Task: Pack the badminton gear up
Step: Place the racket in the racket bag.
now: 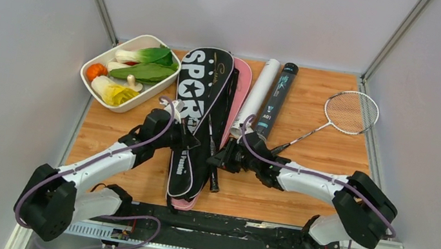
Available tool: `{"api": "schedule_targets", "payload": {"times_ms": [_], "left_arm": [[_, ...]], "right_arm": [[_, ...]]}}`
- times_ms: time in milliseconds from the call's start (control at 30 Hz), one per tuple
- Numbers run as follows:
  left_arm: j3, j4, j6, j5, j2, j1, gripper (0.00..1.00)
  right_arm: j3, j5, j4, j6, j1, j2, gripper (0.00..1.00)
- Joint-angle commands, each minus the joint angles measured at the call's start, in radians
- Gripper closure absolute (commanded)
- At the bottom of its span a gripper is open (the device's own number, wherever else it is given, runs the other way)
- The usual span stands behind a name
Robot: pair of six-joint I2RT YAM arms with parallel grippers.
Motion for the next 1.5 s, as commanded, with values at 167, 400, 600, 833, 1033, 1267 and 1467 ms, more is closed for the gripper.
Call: {"api": "schedule_targets", "payload": {"times_ms": [167, 400, 600, 833, 1033, 1267, 1467], "left_arm": [[-0.053, 0.025, -0.080, 0.110, -0.137, -0.071, 1.00], [-0.088, -0.022, -0.062, 0.053, -0.158, -0.088, 1.00], [-0.120, 0.009, -0.099, 0.069, -0.185, -0.089, 1.00], [-0.163, -0.013, -0.120, 0.077, -0.250, -0.089, 1.00], [-0.219, 0.076, -0.151, 0.108, -0.260, -0.089, 1.00], [-0.227, 0.054, -0.170, 0.055, -0.287, -0.089, 1.00], [-0.190, -0.078, -0.176, -0.086, -0.295, -0.089, 1.00]], "right_arm": [[0.215, 0.224, 0.134, 0.185, -0.014, 0.121, 1.00], [0.282, 0.274, 0.100, 0.254, -0.015, 0.127, 1.00], [0.294, 0.303, 0.124, 0.347, -0.026, 0.242, 0.97], [0.351, 0.205, 0.209, 0.372, -0.041, 0.338, 0.91], [0.305, 0.248, 0.291, 0.503, -0.039, 0.350, 0.83], [0.408, 0.203, 0.294, 0.439, -0.028, 0.472, 0.79], [0.506, 0.124, 0.079, 0.194, -0.027, 0.411, 0.50]]}}
